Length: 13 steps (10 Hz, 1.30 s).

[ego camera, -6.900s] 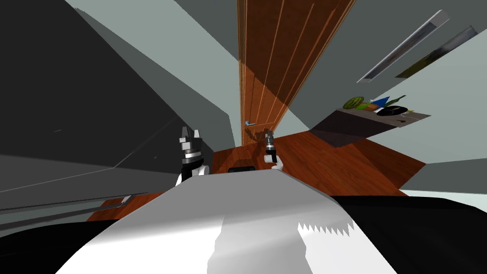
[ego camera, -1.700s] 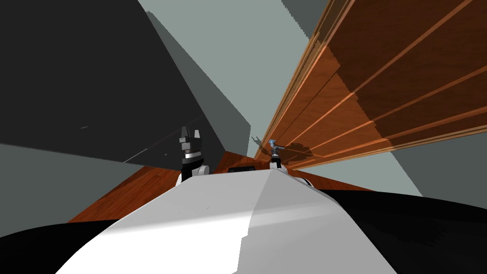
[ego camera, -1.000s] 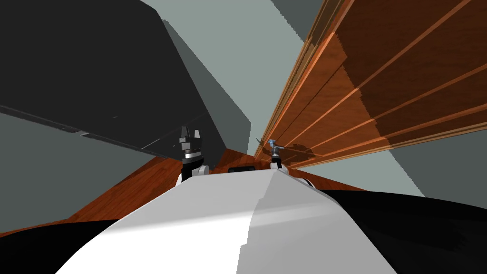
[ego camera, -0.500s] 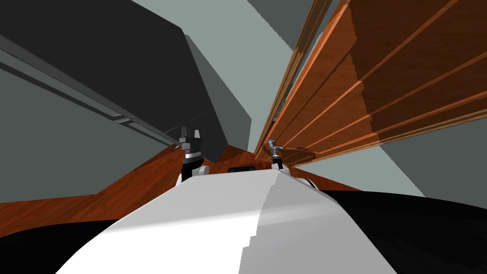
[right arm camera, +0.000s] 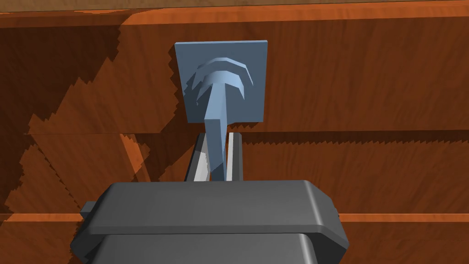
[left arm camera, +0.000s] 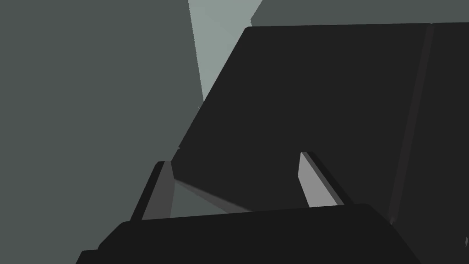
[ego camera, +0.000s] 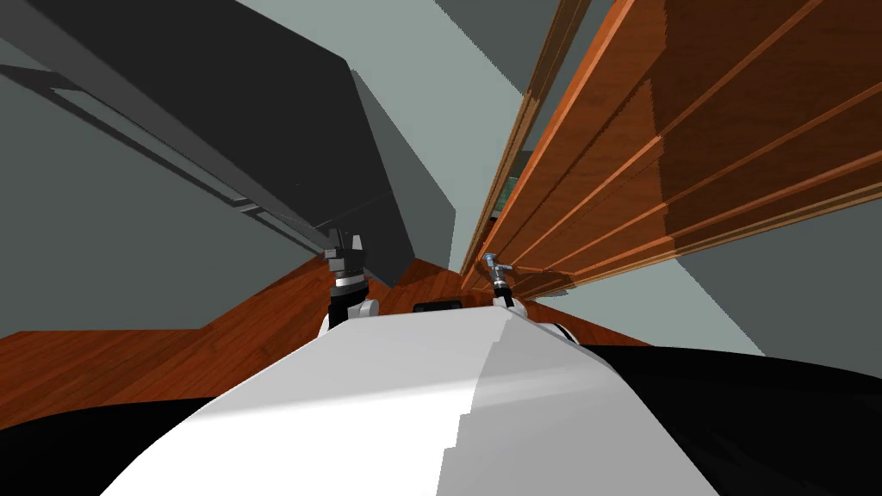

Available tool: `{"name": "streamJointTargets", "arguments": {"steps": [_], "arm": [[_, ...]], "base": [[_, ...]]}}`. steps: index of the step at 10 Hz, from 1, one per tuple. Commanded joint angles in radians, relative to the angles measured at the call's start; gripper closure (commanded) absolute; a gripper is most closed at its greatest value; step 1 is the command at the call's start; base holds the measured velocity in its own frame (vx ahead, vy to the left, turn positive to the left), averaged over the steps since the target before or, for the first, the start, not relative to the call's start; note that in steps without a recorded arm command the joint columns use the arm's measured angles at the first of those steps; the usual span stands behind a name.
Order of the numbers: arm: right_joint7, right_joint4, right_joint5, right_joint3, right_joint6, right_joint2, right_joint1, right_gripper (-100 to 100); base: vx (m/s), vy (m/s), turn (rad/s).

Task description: Pull the door open

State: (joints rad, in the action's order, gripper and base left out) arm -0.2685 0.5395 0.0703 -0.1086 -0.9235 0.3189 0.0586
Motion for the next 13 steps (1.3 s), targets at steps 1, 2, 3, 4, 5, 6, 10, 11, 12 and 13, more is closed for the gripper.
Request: {"name": "streamJointTargets", "arguments": {"steps": [1, 2, 3, 4, 5, 6, 10, 11, 12, 13], "arm": [[-0.023, 0.002, -0.013, 0.019, -0.015, 0.012, -0.015, 100], [-0.034, 0.004, -0.019, 0.029, -0.023, 0.019, -0.02, 100], [-0.045, 0.005, -0.025, 0.038, -0.031, 0.025, -0.024, 100], [-0.059, 0.007, -0.033, 0.049, -0.04, 0.033, -0.031, 100], [-0.07, 0.009, -0.038, 0.058, -0.047, 0.039, -0.035, 100], [-0.061, 0.006, -0.035, 0.054, -0.041, 0.034, -0.03, 100], [-0.121, 0.006, -0.063, 0.092, -0.117, 0.076, -0.083, 100], [-0.133, 0.006, -0.068, 0.099, -0.133, 0.085, -0.093, 100], [-0.149, 0.006, -0.075, 0.109, -0.154, 0.097, -0.107, 100], [-0.156, 0.006, -0.079, 0.114, -0.165, 0.103, -0.114, 100]], "base": [[-0.234, -0.055, 0.103], [-0.245, -0.075, 0.116], [-0.255, -0.072, 0.101], [-0.238, -0.031, 0.103], [-0.223, -0.014, 0.066], [-0.101, -0.005, 0.01], [-0.211, -0.069, 0.132], [-0.218, -0.063, 0.128], [-0.205, -0.062, 0.127], [-0.197, -0.068, 0.095]]}}
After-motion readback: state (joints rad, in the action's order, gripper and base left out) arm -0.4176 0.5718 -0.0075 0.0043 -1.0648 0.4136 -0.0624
